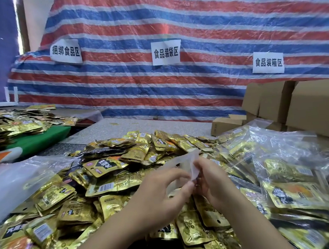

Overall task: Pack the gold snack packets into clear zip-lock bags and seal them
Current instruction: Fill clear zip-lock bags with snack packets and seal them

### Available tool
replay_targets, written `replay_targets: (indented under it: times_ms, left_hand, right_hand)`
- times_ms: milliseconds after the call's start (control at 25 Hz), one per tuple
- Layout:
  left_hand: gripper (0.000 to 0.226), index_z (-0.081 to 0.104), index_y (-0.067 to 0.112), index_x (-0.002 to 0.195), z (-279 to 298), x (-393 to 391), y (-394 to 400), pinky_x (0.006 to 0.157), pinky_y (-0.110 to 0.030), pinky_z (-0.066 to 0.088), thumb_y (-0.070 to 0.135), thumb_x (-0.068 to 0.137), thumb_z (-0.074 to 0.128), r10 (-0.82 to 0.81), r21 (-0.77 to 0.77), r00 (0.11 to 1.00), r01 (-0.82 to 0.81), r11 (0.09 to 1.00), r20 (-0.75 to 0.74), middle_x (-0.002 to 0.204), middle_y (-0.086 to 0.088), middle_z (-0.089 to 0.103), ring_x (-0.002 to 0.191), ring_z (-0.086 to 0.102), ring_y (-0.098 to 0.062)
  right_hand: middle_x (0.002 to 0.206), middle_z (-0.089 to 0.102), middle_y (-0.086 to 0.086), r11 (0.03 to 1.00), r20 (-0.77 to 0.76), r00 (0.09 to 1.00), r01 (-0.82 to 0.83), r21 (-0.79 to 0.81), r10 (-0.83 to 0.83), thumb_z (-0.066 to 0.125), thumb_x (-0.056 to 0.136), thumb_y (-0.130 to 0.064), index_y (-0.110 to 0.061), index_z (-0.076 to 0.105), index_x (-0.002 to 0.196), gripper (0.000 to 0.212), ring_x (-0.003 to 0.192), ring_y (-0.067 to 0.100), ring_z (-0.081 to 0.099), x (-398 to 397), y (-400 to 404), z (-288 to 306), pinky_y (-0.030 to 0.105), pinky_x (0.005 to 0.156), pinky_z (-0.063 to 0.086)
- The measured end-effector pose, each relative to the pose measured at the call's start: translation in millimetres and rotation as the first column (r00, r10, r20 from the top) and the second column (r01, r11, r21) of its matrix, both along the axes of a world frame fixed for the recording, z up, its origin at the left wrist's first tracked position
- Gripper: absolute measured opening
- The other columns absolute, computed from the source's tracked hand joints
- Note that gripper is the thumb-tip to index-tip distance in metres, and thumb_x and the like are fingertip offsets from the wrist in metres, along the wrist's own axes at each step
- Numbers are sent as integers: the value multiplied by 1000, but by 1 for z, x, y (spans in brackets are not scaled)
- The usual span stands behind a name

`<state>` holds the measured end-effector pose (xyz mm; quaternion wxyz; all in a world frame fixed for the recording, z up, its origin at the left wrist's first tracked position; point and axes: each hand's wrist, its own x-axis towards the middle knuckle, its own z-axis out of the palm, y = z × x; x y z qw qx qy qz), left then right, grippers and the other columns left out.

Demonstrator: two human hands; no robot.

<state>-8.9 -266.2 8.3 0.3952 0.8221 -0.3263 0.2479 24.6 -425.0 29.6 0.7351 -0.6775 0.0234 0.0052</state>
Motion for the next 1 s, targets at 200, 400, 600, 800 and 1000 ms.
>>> replay_targets:
  times_ms: [200,400,600,800,1000]
  left_hand:
    - [26,70,25,81,11,3,3,62,-13,45,32,99,53,1,-230,990,-35,973,-143,77,11,66,72,63,-5]
    - [34,57,18,70,12,8,7,53,-21,39,38,98,52,129,-176,956,-179,968,-264,58,12,56,53,47,0]
    - [39,55,23,65,16,12,13,55,-23,42,41,99,50,64,-175,909,-148,973,-411,60,9,59,54,52,-4]
    - [36,53,20,72,19,9,14,66,-37,51,42,100,47,38,-168,907,-118,979,-420,67,2,62,61,57,-10]
    - [45,50,6,84,28,-2,11,82,-56,53,50,89,52,-188,-365,891,27,931,-413,77,-11,63,76,63,-28]
  right_hand:
    - [48,49,-3,965,303,943,-59,-256,138,47,98,-4,-10,53,62,37,44,10,47,-11,12,3,21,43,42]
    - [58,54,0,875,453,844,-40,-482,288,49,100,-9,3,59,77,28,52,12,50,-15,24,-6,29,49,42]
    - [60,54,-10,748,566,739,127,-651,367,46,97,-25,-26,54,69,29,54,4,43,-20,23,-11,24,51,35]
    - [61,50,-16,701,687,626,298,-648,368,46,95,-20,-32,48,70,27,57,8,47,-20,24,-12,16,52,31]
    - [66,48,-15,759,763,557,325,-564,328,46,95,-16,-33,44,75,26,59,10,47,-25,30,-7,19,53,32]
